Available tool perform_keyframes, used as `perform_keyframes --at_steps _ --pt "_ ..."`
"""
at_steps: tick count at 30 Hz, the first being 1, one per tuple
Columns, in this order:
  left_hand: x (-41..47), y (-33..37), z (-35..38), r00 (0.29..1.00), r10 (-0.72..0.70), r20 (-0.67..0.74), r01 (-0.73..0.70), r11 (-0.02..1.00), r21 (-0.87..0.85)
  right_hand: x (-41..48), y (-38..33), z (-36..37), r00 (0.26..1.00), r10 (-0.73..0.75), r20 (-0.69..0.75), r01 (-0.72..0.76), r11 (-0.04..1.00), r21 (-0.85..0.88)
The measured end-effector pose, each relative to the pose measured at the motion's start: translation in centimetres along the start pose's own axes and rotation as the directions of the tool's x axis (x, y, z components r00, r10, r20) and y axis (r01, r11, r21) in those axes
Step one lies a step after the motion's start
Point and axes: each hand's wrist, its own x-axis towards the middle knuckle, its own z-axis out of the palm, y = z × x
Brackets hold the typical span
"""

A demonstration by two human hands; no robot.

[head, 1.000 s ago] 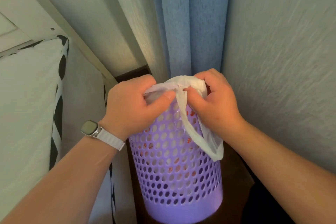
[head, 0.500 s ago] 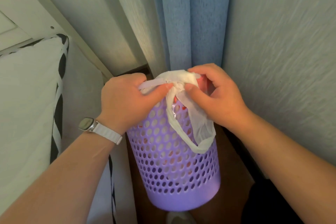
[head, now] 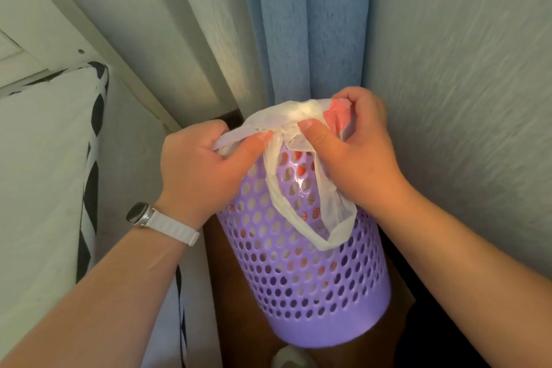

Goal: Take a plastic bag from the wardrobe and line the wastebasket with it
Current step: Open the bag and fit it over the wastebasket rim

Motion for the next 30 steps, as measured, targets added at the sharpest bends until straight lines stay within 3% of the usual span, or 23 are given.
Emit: perform_keyframes --at_steps 6,13,17,21,25,30 --pt "-0.1 0.6 0.3 0.994 0.105 0.03 -0.108 0.985 0.135 -0.4 0.0 0.6 0.997 -0.005 -0.083 0.003 1.0 -0.03" --pt "-0.4 2.6 0.8 0.994 0.097 -0.052 -0.086 0.981 0.171 -0.6 -1.1 1.6 0.99 0.022 -0.142 -0.018 0.999 0.031" --pt "-0.6 2.2 1.5 0.993 0.032 -0.113 -0.019 0.993 0.113 -1.3 -1.6 2.2 0.987 -0.019 -0.157 0.015 0.999 -0.032" --pt "-0.5 1.3 1.6 0.998 -0.018 -0.067 0.022 0.998 0.057 -2.0 -1.4 2.4 0.99 -0.052 -0.133 0.043 0.996 -0.073" --pt "0.0 0.3 0.9 0.999 -0.026 -0.028 0.027 0.998 0.052 -2.1 -0.9 2.0 0.991 -0.087 -0.099 0.079 0.994 -0.079" --pt "0.2 -0.1 0.4 0.998 -0.038 -0.054 0.035 0.998 -0.054 -0.9 -0.2 0.9 0.982 -0.102 -0.157 0.1 0.995 -0.016"
